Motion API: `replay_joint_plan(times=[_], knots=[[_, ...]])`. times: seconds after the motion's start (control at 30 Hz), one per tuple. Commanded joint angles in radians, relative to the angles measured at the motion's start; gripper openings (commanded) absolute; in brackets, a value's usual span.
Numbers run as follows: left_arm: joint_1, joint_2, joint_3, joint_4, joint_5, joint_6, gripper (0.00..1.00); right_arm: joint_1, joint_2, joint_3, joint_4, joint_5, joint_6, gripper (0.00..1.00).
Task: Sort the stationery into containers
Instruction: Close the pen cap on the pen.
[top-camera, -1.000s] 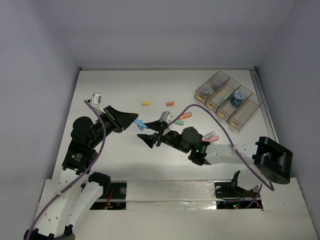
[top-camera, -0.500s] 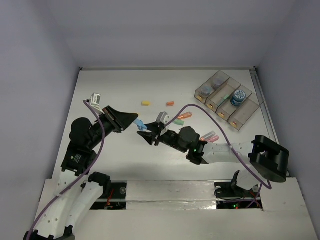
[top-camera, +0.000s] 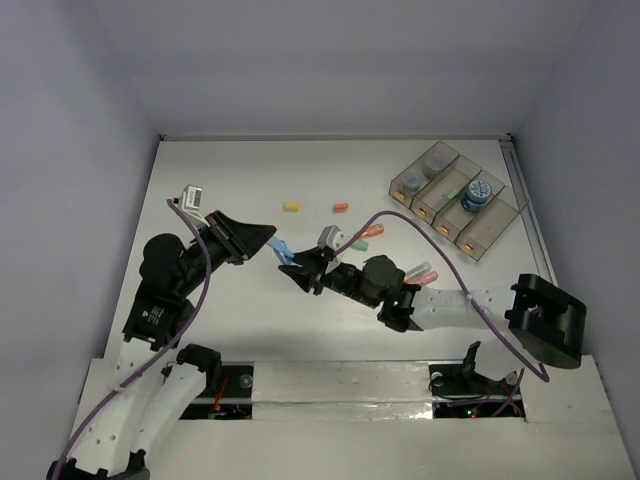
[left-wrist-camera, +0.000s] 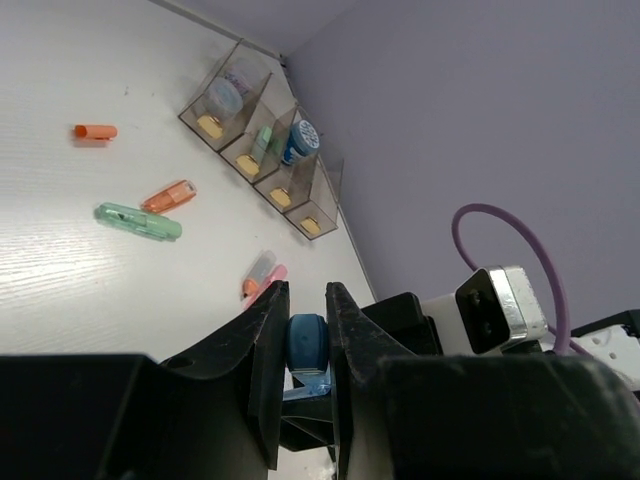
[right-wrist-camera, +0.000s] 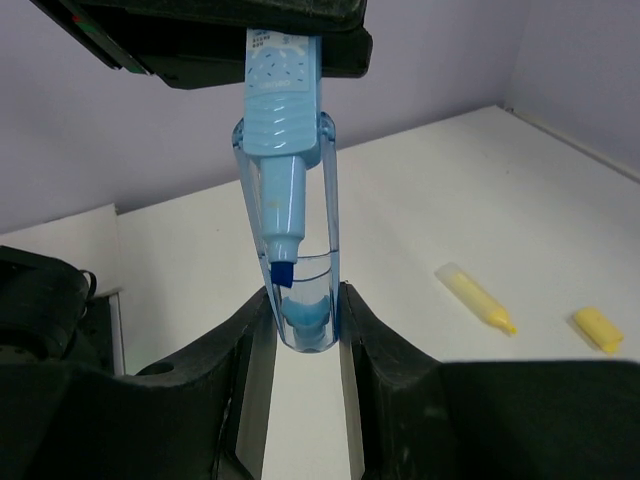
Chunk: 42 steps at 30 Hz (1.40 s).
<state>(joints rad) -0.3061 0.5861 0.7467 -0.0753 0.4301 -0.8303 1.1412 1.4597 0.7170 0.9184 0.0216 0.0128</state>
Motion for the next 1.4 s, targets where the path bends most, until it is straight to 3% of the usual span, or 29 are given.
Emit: replay_joint_plan(times=[0.0,0.3,0.63,0.9,1.37], knots=[[0.005,0.012,0.04,0.02,-0.056,0.08,0.0,0.005,-0.065,-0.007,-0.036,-0.003,0.052,0.22],[0.005,0.035,0.023,0.009,-0.111,0.184,0.0,0.005,-0.125,0.053,-0.387,0.0,0.081,0.19],[0.005,0.046,-0.041,0.045,-0.067,0.22,0.0,0.005,-0.085,0.183,-0.607,-0.014,0.108,0.16],[0.005,0.06,-0.105,0.135,0.021,0.191,0.0,0.005,-0.044,0.223,-0.63,-0.015,0.121,0.13],[0.005,0.067,-0.147,0.164,0.03,0.194,0.0,0.005,-0.058,0.217,-0.599,-0.014,0.156,0.09]])
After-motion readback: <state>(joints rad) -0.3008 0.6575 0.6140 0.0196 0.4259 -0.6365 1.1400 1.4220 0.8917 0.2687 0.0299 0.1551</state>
